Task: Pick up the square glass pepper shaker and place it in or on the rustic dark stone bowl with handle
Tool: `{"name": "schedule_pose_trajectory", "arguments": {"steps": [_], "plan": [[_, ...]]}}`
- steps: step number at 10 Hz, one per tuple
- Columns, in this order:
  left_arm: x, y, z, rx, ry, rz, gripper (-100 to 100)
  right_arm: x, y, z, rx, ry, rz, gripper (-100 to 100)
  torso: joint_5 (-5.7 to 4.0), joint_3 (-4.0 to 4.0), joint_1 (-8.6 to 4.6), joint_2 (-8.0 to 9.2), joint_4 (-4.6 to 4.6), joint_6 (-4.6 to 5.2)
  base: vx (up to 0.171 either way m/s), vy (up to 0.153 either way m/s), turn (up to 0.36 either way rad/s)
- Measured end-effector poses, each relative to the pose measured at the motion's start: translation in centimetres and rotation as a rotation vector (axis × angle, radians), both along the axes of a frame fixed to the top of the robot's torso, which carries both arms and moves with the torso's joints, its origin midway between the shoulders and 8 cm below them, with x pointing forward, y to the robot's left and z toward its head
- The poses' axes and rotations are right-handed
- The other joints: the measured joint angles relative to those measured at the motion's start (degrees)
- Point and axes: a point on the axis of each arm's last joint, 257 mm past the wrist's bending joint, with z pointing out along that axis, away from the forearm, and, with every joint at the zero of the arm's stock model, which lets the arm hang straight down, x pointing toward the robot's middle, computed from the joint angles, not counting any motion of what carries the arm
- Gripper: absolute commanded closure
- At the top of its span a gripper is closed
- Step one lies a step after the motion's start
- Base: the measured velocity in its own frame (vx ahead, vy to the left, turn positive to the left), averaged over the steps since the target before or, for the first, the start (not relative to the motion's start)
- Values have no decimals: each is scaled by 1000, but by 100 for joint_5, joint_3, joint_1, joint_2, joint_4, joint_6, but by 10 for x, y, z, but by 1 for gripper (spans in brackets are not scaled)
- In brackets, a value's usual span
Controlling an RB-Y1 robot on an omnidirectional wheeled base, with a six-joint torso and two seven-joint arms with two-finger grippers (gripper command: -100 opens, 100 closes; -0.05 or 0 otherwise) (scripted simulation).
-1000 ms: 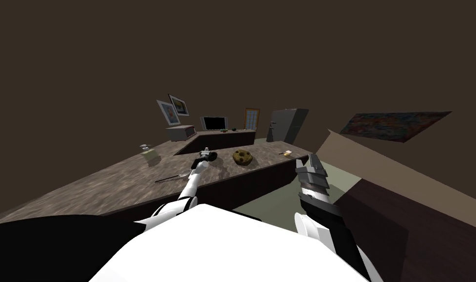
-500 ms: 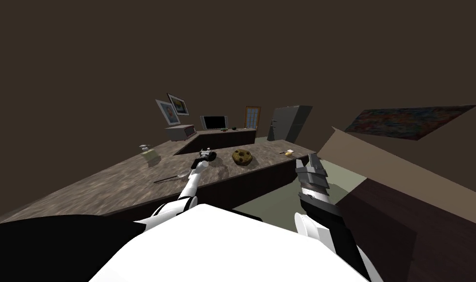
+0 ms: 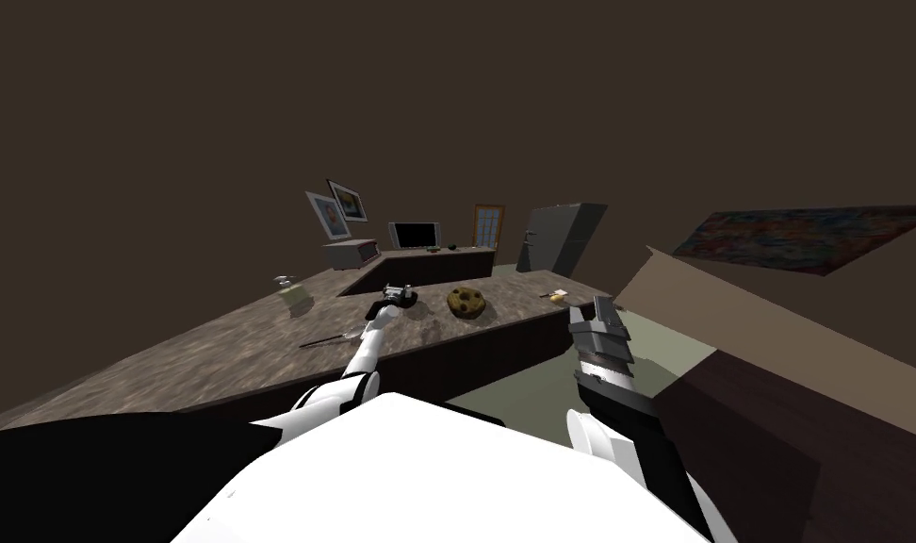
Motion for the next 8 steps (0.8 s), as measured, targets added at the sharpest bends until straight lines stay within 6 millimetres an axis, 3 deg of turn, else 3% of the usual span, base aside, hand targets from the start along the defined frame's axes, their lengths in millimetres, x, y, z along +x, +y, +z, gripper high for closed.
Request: {"name": "schedule_pose_trajectory", "arguments": {"steps": [5, 6, 8], "plan": [[17, 13, 36, 1, -4, -33, -100, 0, 0, 0, 0, 0, 0, 0, 0, 1, 1, 1, 0, 0, 0, -63, 62], [17, 13, 36, 0, -3, -35, 0, 0, 0, 0, 0, 0, 0, 0, 3, 0, 13, 1, 0, 1, 0, -6, -2], [17, 13, 36, 0, -3, -34, 0, 0, 0, 0, 0, 0, 0, 0, 6, 0, 26, 0, -1, 0, 0, 0, 0]]}}
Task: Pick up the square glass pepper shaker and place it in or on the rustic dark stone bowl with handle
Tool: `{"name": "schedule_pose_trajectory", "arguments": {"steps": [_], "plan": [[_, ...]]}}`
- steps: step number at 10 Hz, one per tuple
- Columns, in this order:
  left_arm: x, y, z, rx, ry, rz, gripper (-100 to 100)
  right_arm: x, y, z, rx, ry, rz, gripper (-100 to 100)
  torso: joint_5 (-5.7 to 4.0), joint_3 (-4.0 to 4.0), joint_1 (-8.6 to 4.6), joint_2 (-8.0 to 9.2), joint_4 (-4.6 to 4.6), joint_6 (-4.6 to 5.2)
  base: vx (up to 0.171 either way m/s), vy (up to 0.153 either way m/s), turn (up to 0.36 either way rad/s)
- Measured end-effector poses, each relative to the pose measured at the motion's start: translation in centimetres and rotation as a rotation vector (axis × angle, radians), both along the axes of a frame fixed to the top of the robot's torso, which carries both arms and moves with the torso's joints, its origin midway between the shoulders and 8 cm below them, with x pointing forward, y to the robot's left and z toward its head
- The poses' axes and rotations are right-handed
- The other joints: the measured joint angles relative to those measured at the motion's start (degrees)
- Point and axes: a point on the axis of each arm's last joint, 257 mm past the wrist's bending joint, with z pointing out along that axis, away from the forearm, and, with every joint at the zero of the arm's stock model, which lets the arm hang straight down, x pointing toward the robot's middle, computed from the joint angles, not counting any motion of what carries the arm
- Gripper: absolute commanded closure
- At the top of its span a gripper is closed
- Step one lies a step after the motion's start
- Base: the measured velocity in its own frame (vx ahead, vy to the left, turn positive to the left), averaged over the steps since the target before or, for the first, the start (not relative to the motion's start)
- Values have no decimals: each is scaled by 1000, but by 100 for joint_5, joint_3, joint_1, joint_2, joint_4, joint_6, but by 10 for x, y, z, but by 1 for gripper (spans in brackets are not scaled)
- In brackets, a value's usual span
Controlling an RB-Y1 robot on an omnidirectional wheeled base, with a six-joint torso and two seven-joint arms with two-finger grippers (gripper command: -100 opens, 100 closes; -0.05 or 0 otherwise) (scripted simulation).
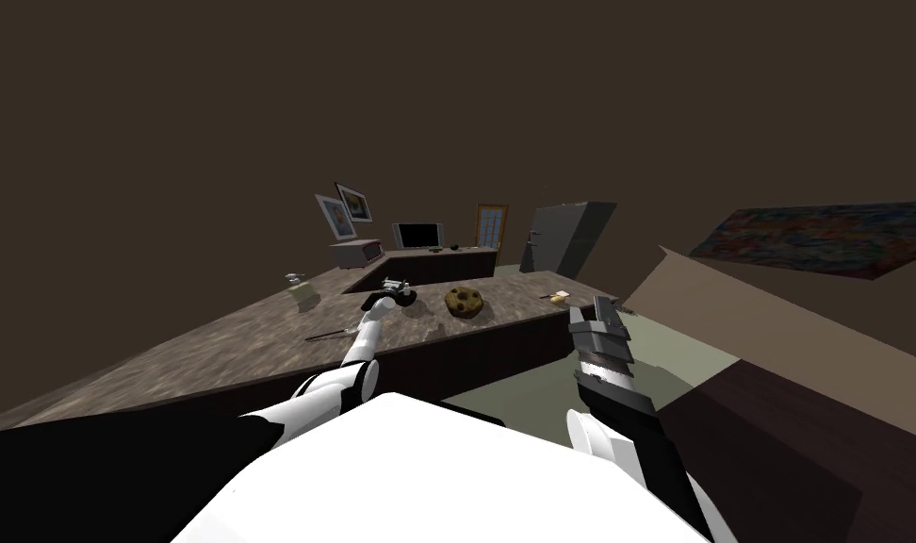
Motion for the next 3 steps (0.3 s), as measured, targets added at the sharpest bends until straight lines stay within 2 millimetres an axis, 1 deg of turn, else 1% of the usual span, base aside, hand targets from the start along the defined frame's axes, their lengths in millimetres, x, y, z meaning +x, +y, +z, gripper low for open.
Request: {"name": "schedule_pose_trajectory", "arguments": {"steps": [3], "plan": [[0, 0, 0, 0, 0, 0, 0, 0, 0, 0, 0, 0, 0, 0, 1, 0, 2, 0, 0, 0, 0, 0, 0]]}}
